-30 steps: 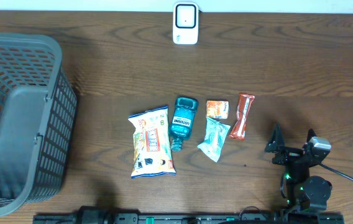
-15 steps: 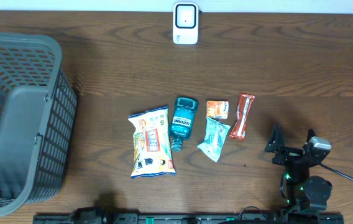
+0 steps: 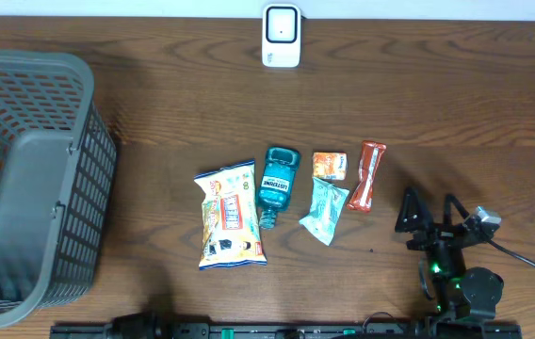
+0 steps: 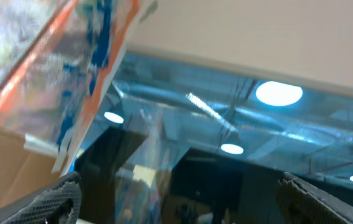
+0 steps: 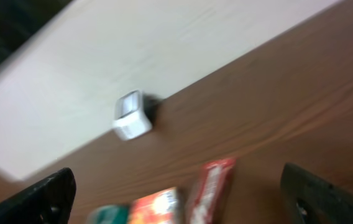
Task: Scan the item barcode
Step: 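Move the right gripper toward the mint-green pouch on the table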
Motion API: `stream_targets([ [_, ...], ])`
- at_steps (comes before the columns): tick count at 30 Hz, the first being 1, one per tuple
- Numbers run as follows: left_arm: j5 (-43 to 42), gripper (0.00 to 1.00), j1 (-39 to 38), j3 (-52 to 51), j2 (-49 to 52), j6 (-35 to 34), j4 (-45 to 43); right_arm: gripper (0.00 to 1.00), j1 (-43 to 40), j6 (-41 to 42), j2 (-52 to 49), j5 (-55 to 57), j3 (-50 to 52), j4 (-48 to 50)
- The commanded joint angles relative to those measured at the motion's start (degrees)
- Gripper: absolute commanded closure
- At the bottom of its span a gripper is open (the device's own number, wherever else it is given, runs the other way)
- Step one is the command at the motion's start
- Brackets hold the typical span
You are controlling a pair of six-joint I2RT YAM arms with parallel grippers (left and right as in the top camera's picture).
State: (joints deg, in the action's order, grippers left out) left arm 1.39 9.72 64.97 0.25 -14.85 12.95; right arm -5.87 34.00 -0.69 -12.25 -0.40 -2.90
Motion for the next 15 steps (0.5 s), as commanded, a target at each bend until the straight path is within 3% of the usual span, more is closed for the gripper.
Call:
stream_targets([
  [1, -0.96, 0.01, 0.66, -6.16, 0.15, -1.18, -0.42, 0.01, 0.33, 13.79, 0.33, -14.01, 0.09, 0.68],
  [7, -0.98, 0.01, 0.66, -15.58, 1.73, -3.41, -0.15, 0.01, 0.31, 19.37, 0.31, -17.16, 0.09, 0.79],
  [9, -2.01, 0.01, 0.66, -17.92, 1.86, -7.39, 1.51, 0.07, 0.31, 19.52, 0.31, -19.21, 0.09, 0.74],
  [10, -5.22, 0.01, 0.59, -19.52, 1.86, -10.34, 2.91, 0.07, 0.31, 17.09, 0.31, -21.11, 0.09, 0.55],
  [13, -16.13, 0.01, 0.61, -24.09, 1.86, -11.58, 3.37, 0.25, 0.31, 7.89, 0.31, -25.79, 0.09, 0.11],
  [15, -21.2, 0.01, 0.61, -26.88, 1.86, -9.94, 3.43, 0.15, 0.31, 7.48, 0.31, -27.43, 0.09, 0.11],
])
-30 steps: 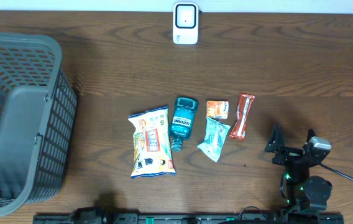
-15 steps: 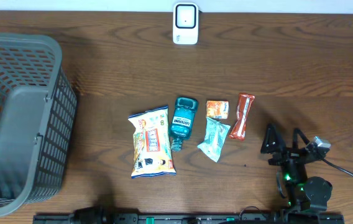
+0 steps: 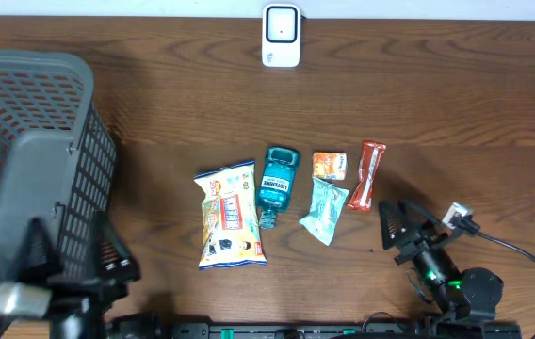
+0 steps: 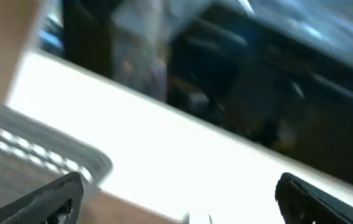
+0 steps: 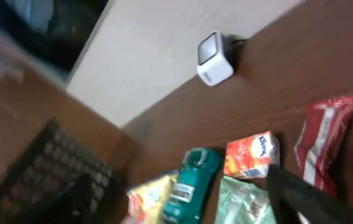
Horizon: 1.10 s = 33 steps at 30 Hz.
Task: Scan the item barcode
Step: 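Move the right gripper toward the mint-green pouch on the table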
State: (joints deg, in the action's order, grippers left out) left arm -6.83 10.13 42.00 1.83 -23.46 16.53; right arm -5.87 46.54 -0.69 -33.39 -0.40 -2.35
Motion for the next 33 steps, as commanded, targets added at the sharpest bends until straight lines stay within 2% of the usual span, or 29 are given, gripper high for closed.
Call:
stream_targets([
  [1, -17.16, 0.01, 0.2, -7.04, 0.28, 1.95, -0.13, 0.09, 0.31, -5.11, 0.31, -6.88, 0.09, -0.44],
  [6, -19.32, 0.01, 0.2, -13.84, 0.28, 8.09, -0.15, 0.06, 0.31, -6.62, 0.31, -8.02, 0.09, -0.52],
  [9, -19.32, 0.01, 0.2, -17.86, 0.28, 8.48, -0.15, 0.01, 0.31, -8.52, 0.31, -10.67, 0.09, -0.9],
  [14, -19.34, 0.02, 0.2, -22.08, 0.28, 8.41, 1.51, 0.01, 0.31, -8.57, 0.31, -10.71, 0.09, -0.98],
  [17, -19.34, 0.01, 0.2, -22.95, 0.28, 8.41, 5.92, 0.01, 0.31, -9.51, 0.31, -10.73, 0.09, -1.03],
  [25, -19.32, 0.02, 0.2, -23.02, 0.28, 8.41, 25.46, 0.01, 0.31, -9.46, -0.17, -10.73, 0.09, -1.07],
  [29, -19.32, 0.02, 0.2, -23.02, 0.28, 8.41, 34.8, 0.01, 0.31, -4.83, -2.45, -10.73, -0.33, -1.16],
  [33, -19.32, 0.01, 0.2, -23.02, 0.28, 8.41, 41.33, 0.01, 0.31, -4.2, -6.1, -9.22, -4.81, -4.94],
])
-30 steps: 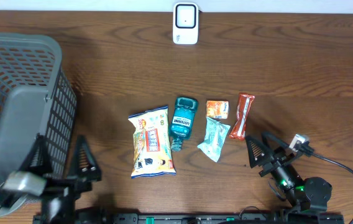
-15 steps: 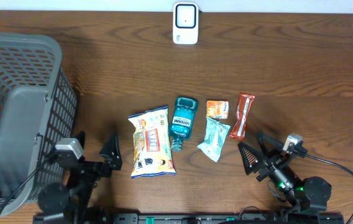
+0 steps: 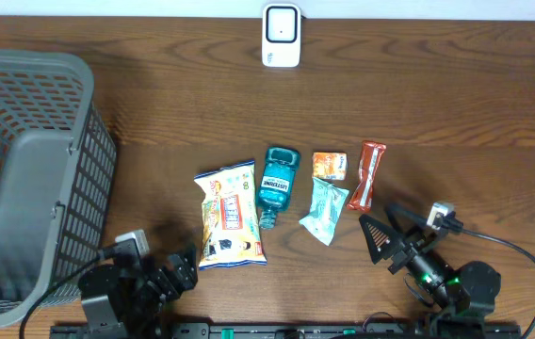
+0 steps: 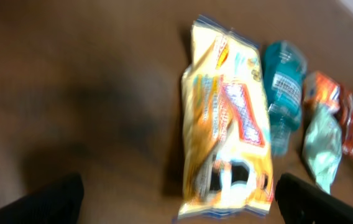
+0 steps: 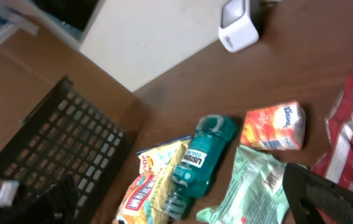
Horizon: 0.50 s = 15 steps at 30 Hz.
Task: Scan the item barcode
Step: 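Move the right gripper toward the mint-green pouch on the table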
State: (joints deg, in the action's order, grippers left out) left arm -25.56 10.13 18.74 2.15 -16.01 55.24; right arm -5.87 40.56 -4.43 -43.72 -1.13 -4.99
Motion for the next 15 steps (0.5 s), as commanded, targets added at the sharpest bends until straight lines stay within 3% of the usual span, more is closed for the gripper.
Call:
stream_targets([
  [1, -0.59, 0.02, 0.2, 0.24, -0.04, 0.96, 3.61, 0.01, 0.31, 1.36, -3.67, 2.4, -6.05, -4.61],
  [9, -0.59, 0.02, 0.2, 0.24, -0.04, 0.96, 4.87, 0.01, 2.51, -15.08, -25.62, 17.42, -32.13, -30.08],
  [15, -0.59, 0.02, 0.2, 0.24, -0.04, 0.96, 4.87, 0.01, 13.97, -14.19, -45.46, 36.3, -51.21, -48.22],
])
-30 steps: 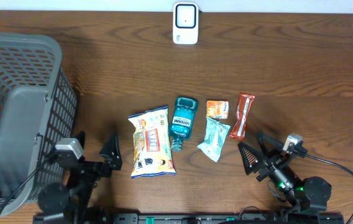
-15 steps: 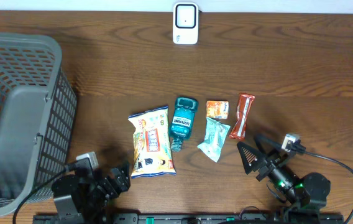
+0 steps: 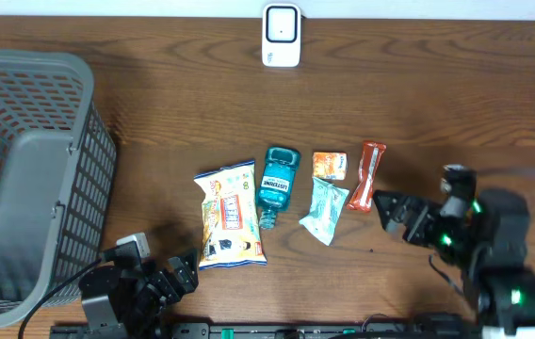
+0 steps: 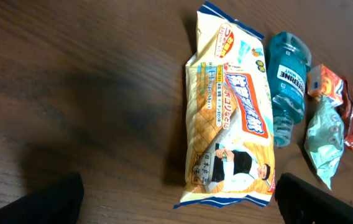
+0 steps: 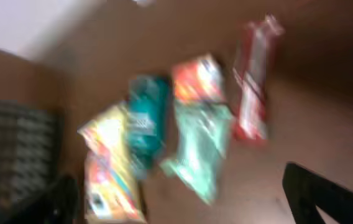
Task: Scan the item barcode
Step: 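Move the right gripper toward the mint-green pouch on the table, then grasp the mint-green pouch with the right gripper and lift it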
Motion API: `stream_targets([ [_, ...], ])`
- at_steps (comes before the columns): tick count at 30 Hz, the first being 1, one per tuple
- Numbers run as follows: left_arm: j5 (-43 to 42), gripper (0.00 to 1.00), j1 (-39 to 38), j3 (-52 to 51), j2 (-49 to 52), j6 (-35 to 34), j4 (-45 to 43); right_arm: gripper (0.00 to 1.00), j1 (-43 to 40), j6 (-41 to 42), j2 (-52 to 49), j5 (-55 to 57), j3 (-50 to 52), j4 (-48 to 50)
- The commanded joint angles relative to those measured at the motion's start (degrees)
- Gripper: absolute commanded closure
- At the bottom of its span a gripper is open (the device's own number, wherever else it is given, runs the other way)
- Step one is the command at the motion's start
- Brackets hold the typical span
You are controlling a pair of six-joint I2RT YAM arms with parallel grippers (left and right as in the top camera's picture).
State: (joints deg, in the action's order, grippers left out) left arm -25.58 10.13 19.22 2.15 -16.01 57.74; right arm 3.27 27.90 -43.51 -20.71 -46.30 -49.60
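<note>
The white barcode scanner [image 3: 281,36] stands at the table's far edge. A row of items lies mid-table: yellow snack bag [image 3: 230,215] [image 4: 229,143], teal mouthwash bottle [image 3: 275,184] [image 4: 286,87], orange tissue pack [image 3: 329,166], green packet [image 3: 324,211] [image 5: 201,146] and red packet [image 3: 368,176] [image 5: 254,81]. My left gripper [image 3: 175,273] [image 4: 176,205] is open, low at the front, just left of the snack bag's near end. To the right of the red packet my right gripper [image 3: 395,215] [image 5: 195,199] is open and looks down on the row. Neither holds anything.
A large grey mesh basket [image 3: 32,179] fills the table's left side. Cables trail from both arms along the front edge. The right wrist view is blurred by motion.
My right gripper was near the front edge below the green packet. It is now farther back and to the right, beside the red packet. The left gripper has barely moved.
At first the left arm was out of the overhead view, its camera facing the ceiling, and the right arm sat at the front right. The left arm then appeared beside the basket, then lay low facing the snack bag. The right gripper turned toward the items, now closer.
</note>
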Motion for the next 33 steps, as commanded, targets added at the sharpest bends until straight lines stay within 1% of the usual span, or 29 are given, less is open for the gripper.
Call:
stream_targets([
  [1, -0.57, 0.02, 0.2, -0.24, -0.04, 0.96, 2.38, 0.01, 8.55, -0.92, -10.56, 17.31, -10.08, -7.58],
  [2, -0.57, 0.01, 0.2, -0.24, -0.04, 0.96, 2.38, 0.01, 10.6, -0.7, -12.85, 18.88, -12.2, -9.73],
  [3, -0.57, 0.02, 0.2, -0.24, -0.04, 0.96, 2.38, 0.01, 15.74, -0.74, -18.27, 20.41, -16.92, -13.84],
  [4, -0.57, 0.01, 0.2, -0.24, -0.04, 0.96, 2.38, 0.01, 18.36, -0.68, -21.03, 20.09, -18.88, -14.51],
  [6, -0.57, 0.01, 0.2, -0.24, -0.04, 0.96, 2.38, 0.01, 23.12, -0.68, -25.97, 18.56, -20.48, -12.92],
  [9, -0.57, 0.02, 0.2, -0.24, -0.04, 0.96, 2.38, 0.01, 26.82, -0.74, -30.93, 18.45, -20.33, -9.09],
  [10, -0.57, 0.01, 0.2, -0.24, -0.04, 0.96, 2.38, 0.02, 28.35, -0.74, -33.9, 18.67, -20.37, -6.6],
  [12, -0.57, 0.02, 0.2, -0.24, -0.04, 0.96, 2.38, 0.09, 29.9, 1.27, -37.4, 18.84, -20.55, -5.66],
  [15, -0.57, 0.02, 0.2, -0.24, -0.04, 0.96, 2.38, 0.13, 32.02, 8.22, -44.13, 23.26, -21.57, -5.55],
  [18, -0.57, 0.01, 0.2, -0.24, -0.04, 0.96, 2.38, 0.2, 33.51, 13.05, -51.56, 26.93, -25.2, -7.69],
  [20, -0.57, 0.01, 0.2, -0.24, -0.04, 0.96, 2.38, 0.25, 34.84, 15.47, -57.83, 29.05, -29.83, -11.43],
  [23, -0.57, 0.01, 0.2, -0.24, -0.04, 0.96, 2.38, 0.27, 36.83, 18.82, -63.98, 33.07, -34.86, -16.5],
  [26, -0.57, 0.01, 0.2, -0.24, -0.04, 0.96, 2.38, 0.28, 39.08, 21.62, -69.22, 36.57, -37.75, -19.04],
  [30, -0.57, 0.02, 0.2, -0.24, -0.04, 0.96, 2.38, 0.3, 40.59, 25.07, -75.1, 37.51, -38.03, -19.91],
  [33, -0.57, 0.01, 0.2, -0.24, -0.04, 0.96, 2.38, 0.32, 40.59, 25.07, -78.23, 37.53, -38.03, -20.11],
])
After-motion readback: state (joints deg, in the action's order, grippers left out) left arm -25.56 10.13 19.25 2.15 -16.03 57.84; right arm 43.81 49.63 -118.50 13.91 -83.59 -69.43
